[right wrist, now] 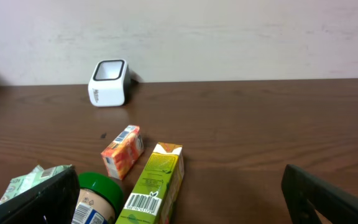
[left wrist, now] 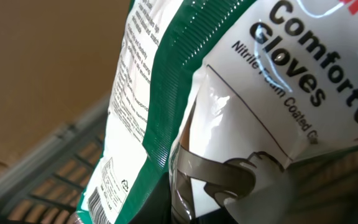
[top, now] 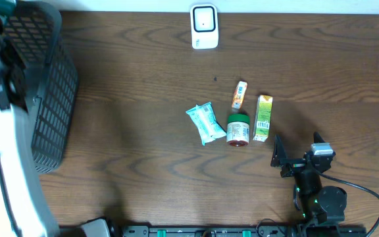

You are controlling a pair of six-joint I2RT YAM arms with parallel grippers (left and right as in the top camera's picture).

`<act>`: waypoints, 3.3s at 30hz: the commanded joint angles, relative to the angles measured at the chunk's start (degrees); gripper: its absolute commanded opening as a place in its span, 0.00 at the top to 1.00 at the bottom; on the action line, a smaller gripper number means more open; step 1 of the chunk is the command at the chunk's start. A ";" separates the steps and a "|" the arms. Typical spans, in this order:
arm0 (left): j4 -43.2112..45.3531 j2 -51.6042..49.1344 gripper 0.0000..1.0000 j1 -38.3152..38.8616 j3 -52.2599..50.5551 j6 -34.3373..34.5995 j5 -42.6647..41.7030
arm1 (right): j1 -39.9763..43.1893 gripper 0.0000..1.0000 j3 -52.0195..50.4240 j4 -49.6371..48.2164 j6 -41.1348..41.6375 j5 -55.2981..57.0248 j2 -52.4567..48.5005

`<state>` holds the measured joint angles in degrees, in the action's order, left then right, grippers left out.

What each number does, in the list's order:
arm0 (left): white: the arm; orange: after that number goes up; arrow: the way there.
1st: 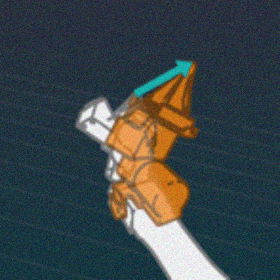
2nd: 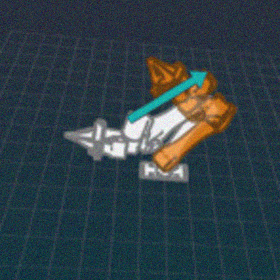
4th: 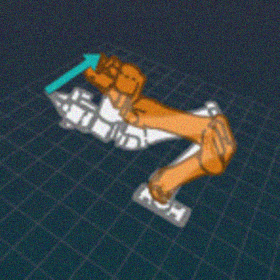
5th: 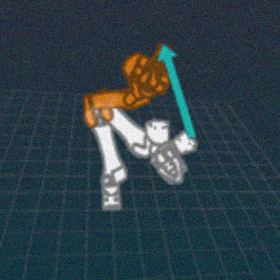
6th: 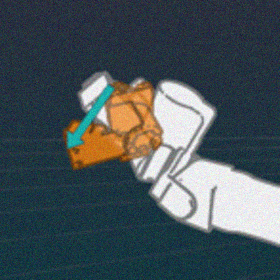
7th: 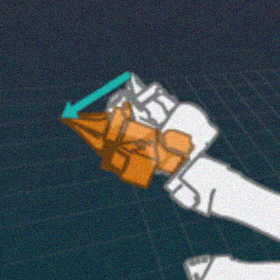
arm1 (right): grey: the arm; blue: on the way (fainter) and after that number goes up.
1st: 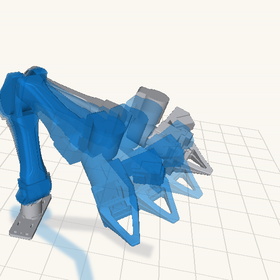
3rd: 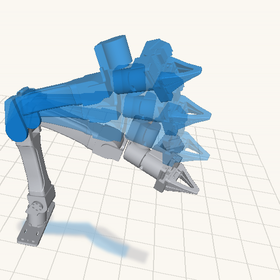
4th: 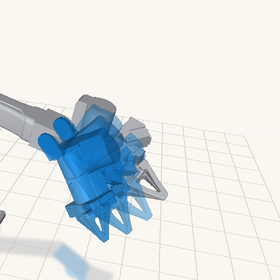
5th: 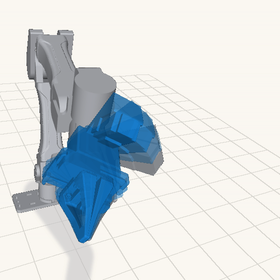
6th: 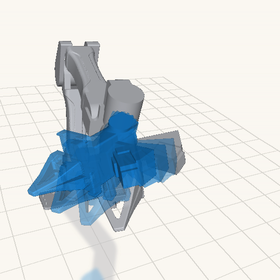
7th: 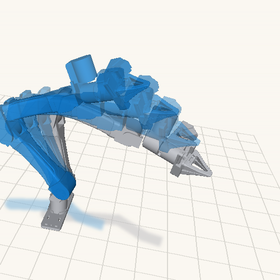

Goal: Scan the item barcode
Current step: 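Move the left gripper into the basket and grasp the green gloves pack, then carry the gloves pack out and lay it left of the wipes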

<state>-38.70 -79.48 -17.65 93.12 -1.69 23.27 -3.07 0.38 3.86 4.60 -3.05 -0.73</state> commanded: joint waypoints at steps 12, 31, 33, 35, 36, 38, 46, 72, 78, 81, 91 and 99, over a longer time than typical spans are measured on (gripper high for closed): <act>-16.90 17.27 0.93 29.73 0.07 17.18 -2.64 | -0.35 0.01 -0.07 0.22 0.72 -0.24 0.20; -12.28 -21.22 0.93 44.83 -13.99 35.01 -16.24 | -0.35 0.01 -0.07 0.24 0.72 -0.24 0.20; -11.04 -24.83 0.93 45.00 -13.99 35.01 -17.81 | -0.35 0.01 -0.07 0.24 0.72 -0.24 0.20; -9.18 -27.82 0.93 45.05 -13.99 35.01 -19.67 | -0.35 0.01 -0.07 0.22 0.70 -0.24 0.20; -7.98 -28.98 0.93 45.07 -13.99 34.99 -21.11 | -0.35 0.01 -0.07 0.24 0.72 -0.24 0.20; -5.33 -31.06 0.93 45.11 -13.99 34.40 -24.81 | -0.35 0.01 -0.07 0.24 0.72 -0.24 0.20; -3.50 -28.92 0.33 43.52 -10.14 27.82 -29.92 | -0.35 0.01 -0.07 0.24 0.72 -0.24 0.20; -4.94 -23.93 0.87 33.57 -24.28 26.60 -8.68 | -0.35 0.01 -0.07 0.24 0.70 -0.24 0.20; 4.81 -23.96 0.87 33.57 -32.17 26.58 -8.68 | -0.35 0.01 -0.07 0.24 0.72 -0.24 0.20; 8.15 -23.98 0.87 33.64 -34.84 26.58 -10.99 | -0.35 0.01 -0.07 0.24 0.72 -0.24 0.20; 11.30 -23.98 0.87 34.51 -35.52 26.51 -30.77 | -0.35 0.01 -0.07 0.22 0.72 -0.24 0.20; 12.57 -22.77 0.86 35.23 -34.86 24.41 -30.93 | -0.35 0.01 -0.07 0.24 0.72 -0.24 0.20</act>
<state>-25.58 -102.76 17.78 57.67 24.10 -6.35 -3.07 0.38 3.86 4.60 -3.05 -0.73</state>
